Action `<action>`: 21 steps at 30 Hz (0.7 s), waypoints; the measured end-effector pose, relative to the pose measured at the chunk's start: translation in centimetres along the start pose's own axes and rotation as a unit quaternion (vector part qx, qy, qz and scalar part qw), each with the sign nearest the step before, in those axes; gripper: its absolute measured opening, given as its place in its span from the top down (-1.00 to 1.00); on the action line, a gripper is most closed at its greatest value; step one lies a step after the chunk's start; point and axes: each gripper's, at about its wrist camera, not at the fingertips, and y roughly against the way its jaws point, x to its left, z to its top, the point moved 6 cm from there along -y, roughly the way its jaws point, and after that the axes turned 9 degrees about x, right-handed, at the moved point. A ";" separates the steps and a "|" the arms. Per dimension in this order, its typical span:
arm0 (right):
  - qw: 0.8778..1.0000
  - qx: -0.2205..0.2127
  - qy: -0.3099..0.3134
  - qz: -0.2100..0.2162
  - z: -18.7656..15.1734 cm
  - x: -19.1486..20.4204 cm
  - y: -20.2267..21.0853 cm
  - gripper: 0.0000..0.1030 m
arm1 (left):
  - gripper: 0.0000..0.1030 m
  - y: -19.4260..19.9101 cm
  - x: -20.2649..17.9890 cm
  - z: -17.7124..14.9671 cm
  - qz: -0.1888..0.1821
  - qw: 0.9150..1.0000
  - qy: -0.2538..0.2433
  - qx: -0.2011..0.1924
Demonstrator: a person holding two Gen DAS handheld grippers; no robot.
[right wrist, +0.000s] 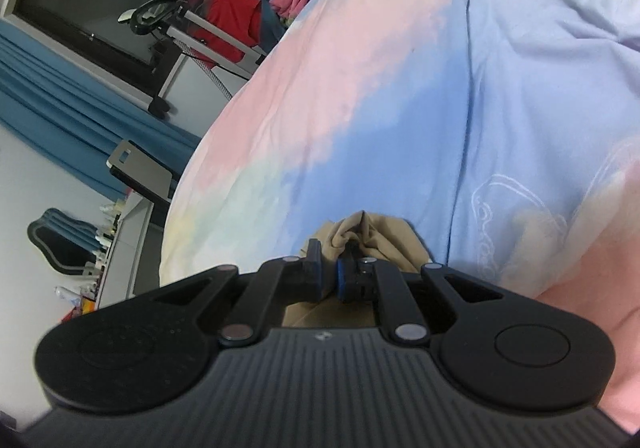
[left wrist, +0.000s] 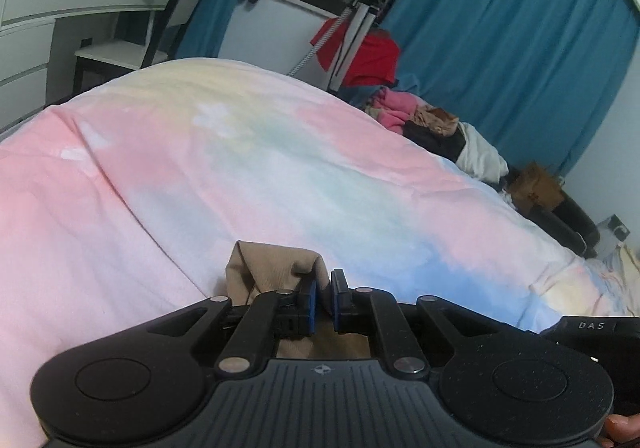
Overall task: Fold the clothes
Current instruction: 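Open both grippers and flatten the folded T-shirt on the bed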
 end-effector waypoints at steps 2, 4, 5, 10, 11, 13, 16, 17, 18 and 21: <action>1.000 0.002 0.016 -0.002 -0.1 0.4 0.5 0.75 | 0.72 0.9 -0.4 0.0 -0.003 1.000 -0.009 0.003; 0.999 0.004 0.037 -0.004 -0.1 1.0 1.1 0.71 | 0.32 1.7 -1.0 -0.1 -0.006 1.000 -0.024 0.009; 0.999 0.005 0.053 -0.002 -0.1 1.5 1.5 0.63 | 0.05 2.1 -1.3 -0.3 -0.007 0.999 -0.034 0.013; 0.990 -0.035 0.133 0.009 -0.5 4.0 4.6 -0.99 | -0.76 4.5 -3.1 -0.9 0.010 0.996 -0.086 -0.004; 0.988 -0.048 0.150 0.009 -0.6 4.5 5.3 -1.00 | -0.79 5.1 -3.4 -1.1 0.017 0.995 -0.097 -0.012; 0.981 -0.062 0.182 0.003 -0.9 5.3 6.4 -1.00 | -0.90 6.1 -3.8 -1.3 0.035 0.991 -0.123 -0.023; 0.971 -0.077 0.224 -0.013 -1.5 6.1 7.2 -1.00 | -0.95 7.3 -4.1 -1.7 0.054 0.986 -0.154 -0.036; 0.968 -0.080 0.238 -0.018 -1.6 6.3 7.3 -1.00 | -0.95 7.2 -4.0 -1.7 0.059 0.985 -0.158 -0.034; 0.964 -0.077 0.252 -0.022 -1.8 6.5 7.1 -1.00 | -0.95 7.1 -4.0 -1.8 0.063 0.984 -0.161 -0.030; 0.952 -0.054 0.299 -0.030 -2.4 7.2 5.1 -0.84 | -0.94 5.5 -3.5 -1.7 0.072 0.984 -0.162 -0.009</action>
